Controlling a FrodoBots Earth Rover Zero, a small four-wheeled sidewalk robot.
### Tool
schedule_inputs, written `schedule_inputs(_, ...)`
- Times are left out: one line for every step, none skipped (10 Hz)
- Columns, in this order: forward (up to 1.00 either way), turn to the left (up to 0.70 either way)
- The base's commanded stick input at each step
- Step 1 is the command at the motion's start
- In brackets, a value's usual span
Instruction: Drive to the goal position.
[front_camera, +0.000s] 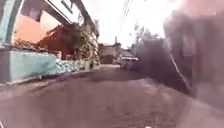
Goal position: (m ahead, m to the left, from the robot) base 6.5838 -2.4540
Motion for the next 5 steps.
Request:
schedule_inputs(1.0,0.0)
schedule_inputs(1.0,0.0)
schedule_inputs(1.0,0.0)
schedule_inputs(1.0,0.0)
schedule_inputs(1.0,0.0)
